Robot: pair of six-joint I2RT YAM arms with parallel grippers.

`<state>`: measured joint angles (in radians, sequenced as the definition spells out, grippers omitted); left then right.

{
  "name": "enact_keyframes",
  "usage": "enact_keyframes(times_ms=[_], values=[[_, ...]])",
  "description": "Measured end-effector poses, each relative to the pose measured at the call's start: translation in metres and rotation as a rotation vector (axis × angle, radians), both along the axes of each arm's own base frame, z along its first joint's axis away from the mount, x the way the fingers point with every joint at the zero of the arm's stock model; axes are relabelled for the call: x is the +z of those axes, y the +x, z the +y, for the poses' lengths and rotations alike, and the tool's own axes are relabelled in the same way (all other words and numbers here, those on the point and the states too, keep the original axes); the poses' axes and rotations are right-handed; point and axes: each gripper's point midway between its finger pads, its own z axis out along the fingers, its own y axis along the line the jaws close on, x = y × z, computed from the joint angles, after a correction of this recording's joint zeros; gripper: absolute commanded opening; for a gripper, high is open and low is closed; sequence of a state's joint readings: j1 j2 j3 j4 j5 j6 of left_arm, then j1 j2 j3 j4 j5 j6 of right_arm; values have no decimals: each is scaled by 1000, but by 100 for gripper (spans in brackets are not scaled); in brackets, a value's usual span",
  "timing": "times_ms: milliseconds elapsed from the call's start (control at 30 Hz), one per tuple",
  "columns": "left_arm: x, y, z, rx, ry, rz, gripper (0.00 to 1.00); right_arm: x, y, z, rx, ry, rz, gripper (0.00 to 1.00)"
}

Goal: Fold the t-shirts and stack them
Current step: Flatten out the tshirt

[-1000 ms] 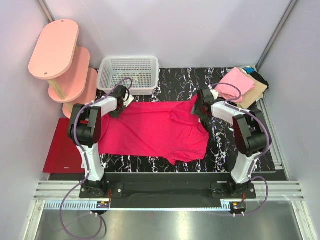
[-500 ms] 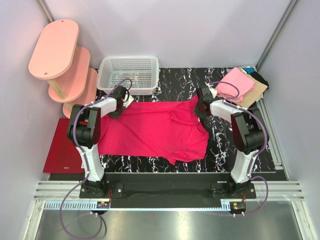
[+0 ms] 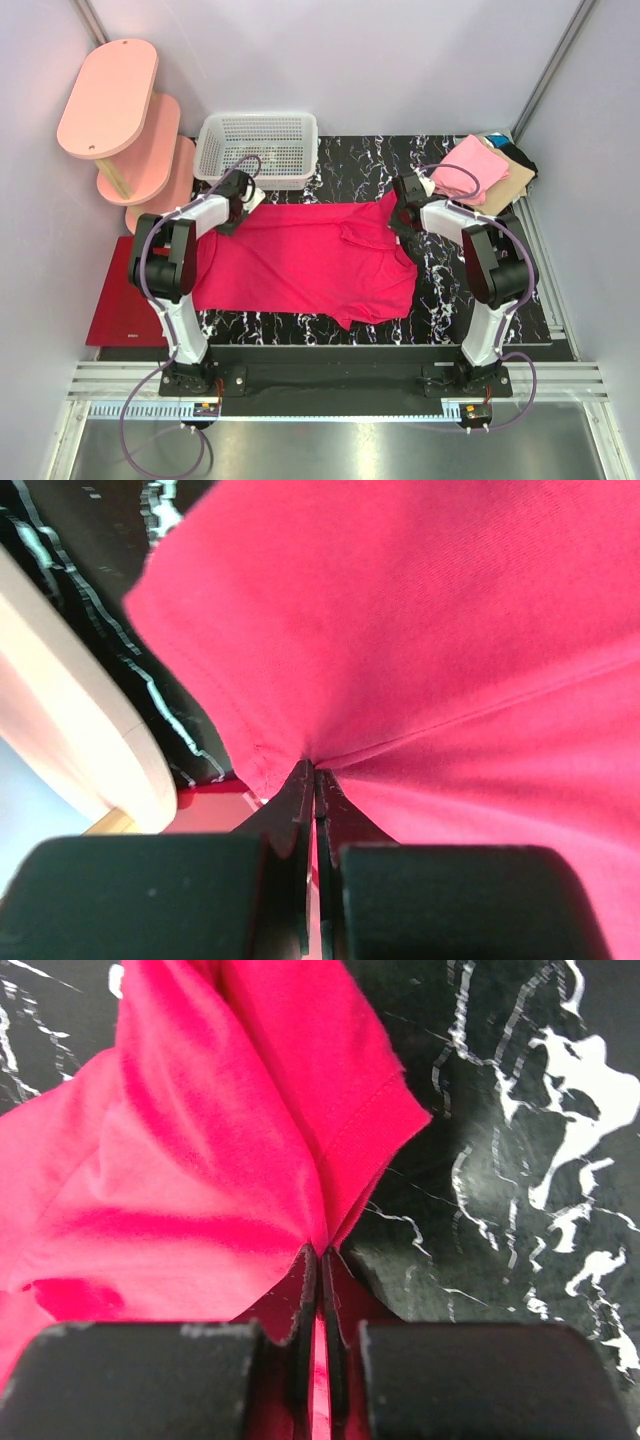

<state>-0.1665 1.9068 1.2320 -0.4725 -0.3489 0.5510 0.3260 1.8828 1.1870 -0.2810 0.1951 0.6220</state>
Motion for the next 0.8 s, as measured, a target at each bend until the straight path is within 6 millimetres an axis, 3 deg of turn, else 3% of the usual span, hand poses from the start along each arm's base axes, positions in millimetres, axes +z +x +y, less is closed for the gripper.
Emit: enact_keyframes(times_ms=[167,333,533,633,800], values=[[18,-5,-5,-7,-41,-38,0,-1,-11,-13,-28,-5,14,1],[33,-24,-28,-38,-123,-56,0,10,-16,-37,-82,-3,11,0],[16,-57,-62,-104,-182,20,0,17,-18,-52,-122,-20,10,0],[5,-71,-64,-103,-185,67,0,15,-21,-54,-127,-24,23,0],[3,-73,-62,-89,-187,72,0,14,-24,-55,-127,-24,35,0]])
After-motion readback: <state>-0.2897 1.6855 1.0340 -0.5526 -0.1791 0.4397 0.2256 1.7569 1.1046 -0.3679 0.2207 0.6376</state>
